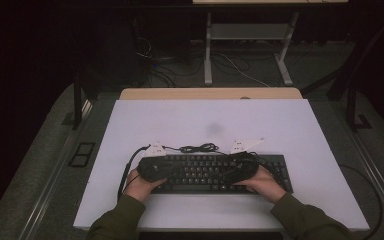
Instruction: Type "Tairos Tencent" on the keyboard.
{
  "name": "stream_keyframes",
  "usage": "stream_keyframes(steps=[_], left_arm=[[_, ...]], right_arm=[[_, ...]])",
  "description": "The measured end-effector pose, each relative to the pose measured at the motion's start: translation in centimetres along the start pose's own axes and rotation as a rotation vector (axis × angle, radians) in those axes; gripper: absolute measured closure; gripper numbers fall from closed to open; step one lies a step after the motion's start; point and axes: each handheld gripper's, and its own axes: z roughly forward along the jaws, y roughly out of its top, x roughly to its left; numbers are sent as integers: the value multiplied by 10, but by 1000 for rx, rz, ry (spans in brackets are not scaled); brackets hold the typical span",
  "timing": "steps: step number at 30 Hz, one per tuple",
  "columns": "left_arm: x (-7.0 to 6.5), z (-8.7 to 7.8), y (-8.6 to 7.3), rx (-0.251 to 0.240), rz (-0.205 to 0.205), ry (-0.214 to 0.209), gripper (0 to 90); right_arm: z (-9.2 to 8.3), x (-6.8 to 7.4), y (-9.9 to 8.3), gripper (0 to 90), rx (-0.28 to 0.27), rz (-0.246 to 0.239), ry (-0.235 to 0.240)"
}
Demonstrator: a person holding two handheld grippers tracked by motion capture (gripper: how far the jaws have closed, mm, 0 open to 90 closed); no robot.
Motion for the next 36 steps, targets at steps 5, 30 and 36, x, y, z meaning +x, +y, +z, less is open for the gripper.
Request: stream_keyframes(steps=[5,30,36], left_arm=[[0,9,4,14,13,-15,892],[-1,23,8,72,46,-9,892],[-2,18,10,42,38,-21,870]], right_arm=[[-7,-1,-4,197,-7,8,-41],[-22,-5,-12,181,-26,28,-111],[-25,-5,-12,181,-34,36,-118]])
